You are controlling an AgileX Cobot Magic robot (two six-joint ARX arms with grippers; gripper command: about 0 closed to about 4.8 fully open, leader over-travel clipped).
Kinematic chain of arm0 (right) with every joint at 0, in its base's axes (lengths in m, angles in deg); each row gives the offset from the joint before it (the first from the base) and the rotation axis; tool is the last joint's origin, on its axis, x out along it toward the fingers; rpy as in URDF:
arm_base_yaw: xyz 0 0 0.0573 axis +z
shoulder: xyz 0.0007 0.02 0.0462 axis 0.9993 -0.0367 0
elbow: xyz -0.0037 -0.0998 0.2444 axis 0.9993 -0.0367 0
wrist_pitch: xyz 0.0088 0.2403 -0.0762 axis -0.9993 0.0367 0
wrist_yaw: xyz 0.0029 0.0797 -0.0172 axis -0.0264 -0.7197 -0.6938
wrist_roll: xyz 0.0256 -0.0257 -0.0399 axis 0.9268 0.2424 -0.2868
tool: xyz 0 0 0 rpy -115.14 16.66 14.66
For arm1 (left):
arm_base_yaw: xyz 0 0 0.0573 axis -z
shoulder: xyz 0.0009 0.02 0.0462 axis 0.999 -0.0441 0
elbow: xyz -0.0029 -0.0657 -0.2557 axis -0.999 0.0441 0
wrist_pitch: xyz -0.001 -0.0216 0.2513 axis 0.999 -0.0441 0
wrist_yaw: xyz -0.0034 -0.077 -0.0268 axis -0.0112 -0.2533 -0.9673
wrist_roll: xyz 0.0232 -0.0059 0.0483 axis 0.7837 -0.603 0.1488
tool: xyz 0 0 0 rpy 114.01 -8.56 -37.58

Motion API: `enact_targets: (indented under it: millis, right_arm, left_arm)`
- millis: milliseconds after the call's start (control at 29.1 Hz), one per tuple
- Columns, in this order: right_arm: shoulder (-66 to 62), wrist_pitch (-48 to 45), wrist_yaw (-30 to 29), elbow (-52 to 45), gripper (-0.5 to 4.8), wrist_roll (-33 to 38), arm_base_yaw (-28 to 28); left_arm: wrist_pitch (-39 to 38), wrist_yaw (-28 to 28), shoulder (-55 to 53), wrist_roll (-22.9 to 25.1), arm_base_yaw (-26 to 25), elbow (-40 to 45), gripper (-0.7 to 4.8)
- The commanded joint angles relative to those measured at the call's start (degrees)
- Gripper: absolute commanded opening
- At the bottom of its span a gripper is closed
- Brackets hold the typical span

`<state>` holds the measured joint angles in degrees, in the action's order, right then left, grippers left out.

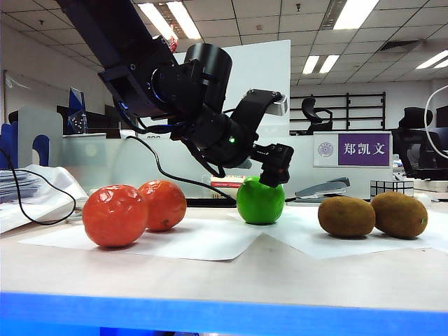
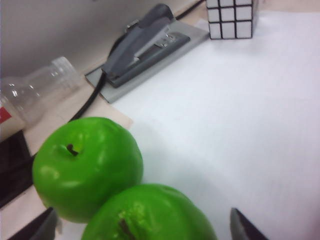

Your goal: Put the same fruits together.

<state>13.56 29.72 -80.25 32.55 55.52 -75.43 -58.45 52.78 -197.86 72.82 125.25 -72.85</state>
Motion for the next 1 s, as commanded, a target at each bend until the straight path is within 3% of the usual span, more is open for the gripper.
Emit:
enact_targets:
  millis: [34,275,446,515,549,583,618,652,721,755,789,858,995]
  right_arm:
    - [0.11,-1.09,-0.39,0.24,4.79,-0.02,0.07]
    - [0.11,-2.43,-0.37,0.24,4.79,0.76,0.07]
    - [0.17,-2.95,-0.46,0.26,4.79,1.11,0.07]
    - [0.31,-3.34,-1.29,0.28,4.79,1.31,0.07]
    - [0.44,-4.09,-2.32,0.31,4.79,1.77,0.07]
    - [0.66,-4.96,-3.45,0.31,4.79,2.56,0.07]
    - [0.83,-6.43,-4.61,0.33,4.79,3.52,0.07]
    - [1.11,-7.67,-5.49,0.37,4.03,4.24,0.07]
    - [1.75,-10.73,-8.37,0.50,0.93,4.26,0.07]
    - [2.12,-12.70,-9.94,0.50,-0.16,4.31,0.07]
    - [2.32,-14.38,-10.80,0.50,0.03,5.35,0.07]
    - [2.71,-17.05,-12.31,0.50,-0.08,7.08,0.07]
    - [3.50,-17.16,-17.27,0.46,-0.08,8.66,0.07]
  left_arm:
    - [-0.42,0.39,1.46,-0.81,0.09,-0.20,4.79]
    - [0.07,0.13,6.93,0.31,0.52,-0.20,4.79]
    - [-5.95,0.79,15.04,0.70,0.63,-0.17,4.79]
    - [-8.94,1.07,18.88,2.80,0.68,-0.17,2.44]
    - [-10.78,1.05,21.44,4.66,0.68,-0.17,0.84]
    - [-12.07,1.07,23.52,6.05,0.66,-0.17,-0.19]
    - [-13.51,1.11,26.18,7.23,0.57,-0.17,-0.02]
    - [-14.67,1.14,28.30,7.72,0.24,-0.17,-0.05]
    - [-18.29,1.27,33.27,7.17,-0.83,-0.17,-0.06]
    - [-20.59,1.46,35.80,6.01,-1.25,-0.17,-0.06]
    - [-22.45,1.42,37.77,4.37,-1.86,-0.15,-0.06]
    - [-26.77,1.07,41.59,0.85,-3.32,-0.07,-0.06]
    - [-36.17,1.05,47.30,-0.81,-4.42,0.39,-0.06]
